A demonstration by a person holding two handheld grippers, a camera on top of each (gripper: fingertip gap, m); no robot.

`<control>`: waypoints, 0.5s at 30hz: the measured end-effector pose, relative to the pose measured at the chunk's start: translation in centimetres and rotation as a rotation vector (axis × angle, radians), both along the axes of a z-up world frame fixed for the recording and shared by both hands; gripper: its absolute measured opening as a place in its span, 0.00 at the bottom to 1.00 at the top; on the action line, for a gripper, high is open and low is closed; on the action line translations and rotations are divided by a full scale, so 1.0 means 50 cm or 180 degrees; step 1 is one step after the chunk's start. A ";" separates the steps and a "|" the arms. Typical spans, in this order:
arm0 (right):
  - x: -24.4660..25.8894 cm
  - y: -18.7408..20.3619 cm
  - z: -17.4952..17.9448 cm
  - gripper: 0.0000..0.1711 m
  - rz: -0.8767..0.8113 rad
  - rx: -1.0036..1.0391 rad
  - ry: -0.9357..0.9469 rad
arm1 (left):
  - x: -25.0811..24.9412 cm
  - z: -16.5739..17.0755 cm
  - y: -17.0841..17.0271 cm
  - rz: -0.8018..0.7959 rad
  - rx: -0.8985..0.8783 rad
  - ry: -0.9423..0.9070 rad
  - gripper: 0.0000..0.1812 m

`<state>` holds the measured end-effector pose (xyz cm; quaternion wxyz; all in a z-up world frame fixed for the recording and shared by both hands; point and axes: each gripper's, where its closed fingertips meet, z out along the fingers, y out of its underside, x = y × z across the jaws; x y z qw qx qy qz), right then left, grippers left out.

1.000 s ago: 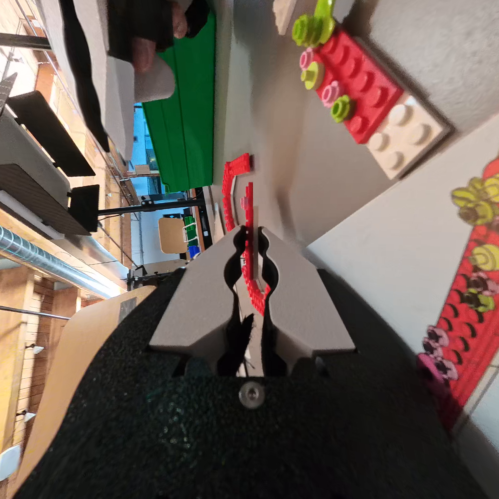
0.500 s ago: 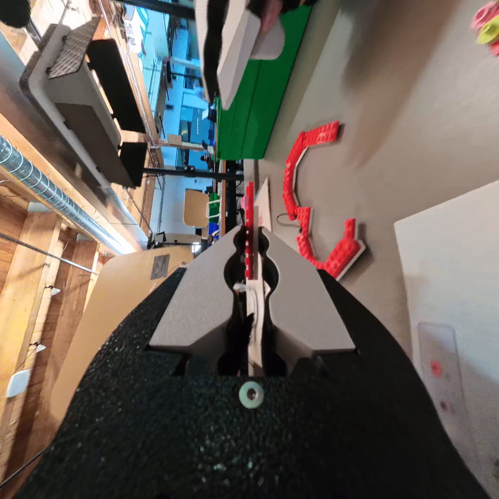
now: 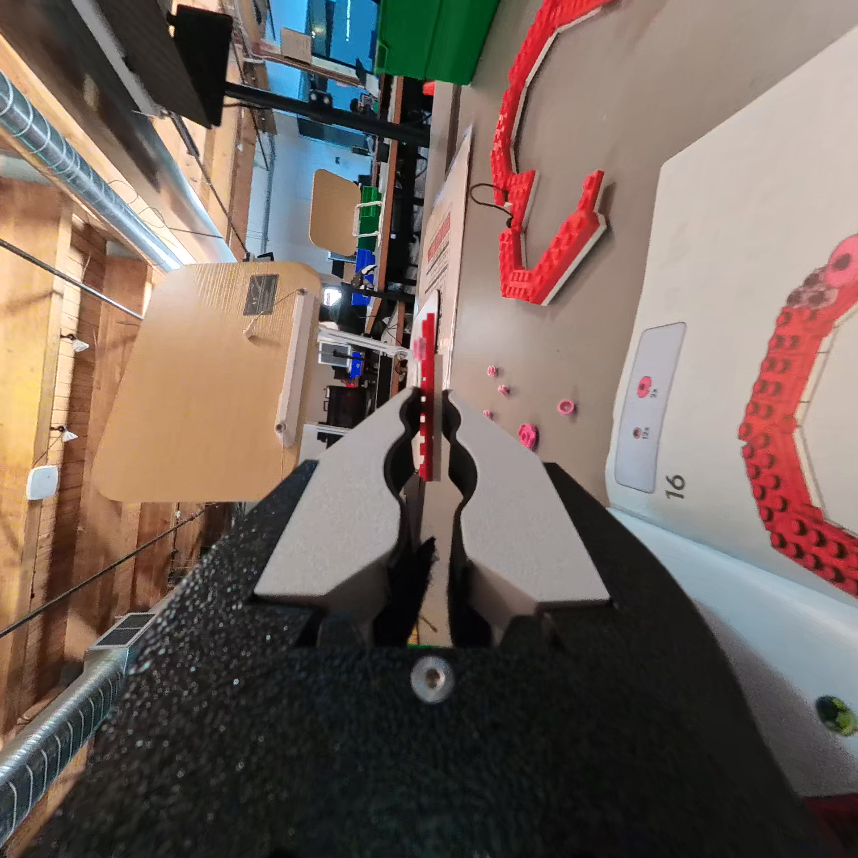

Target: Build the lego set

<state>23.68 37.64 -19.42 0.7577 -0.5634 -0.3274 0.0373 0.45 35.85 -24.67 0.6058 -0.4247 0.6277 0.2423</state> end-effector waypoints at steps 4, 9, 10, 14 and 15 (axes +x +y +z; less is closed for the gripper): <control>0.013 0.006 0.000 0.11 -0.0175 0.0019 -0.0013 | -0.003 -0.001 -0.002 -0.0040 0.0185 0.0006 0.03; 0.013 0.009 -0.005 0.10 -0.0284 0.0039 -0.0168 | 0.004 0.012 -0.032 -0.0241 0.0554 0.0070 0.03; 0.011 0.009 -0.007 0.10 -0.0295 0.0043 -0.0210 | 0.007 0.016 -0.037 -0.0277 0.0617 0.0076 0.03; 0.000 0.010 -0.015 0.10 -0.0275 0.0026 -0.0350 | 0.021 0.012 -0.052 -0.0372 0.0665 0.0139 0.03; -0.005 0.009 -0.018 0.10 -0.0250 0.0013 -0.0388 | 0.021 0.009 -0.053 -0.0382 0.0667 0.0175 0.03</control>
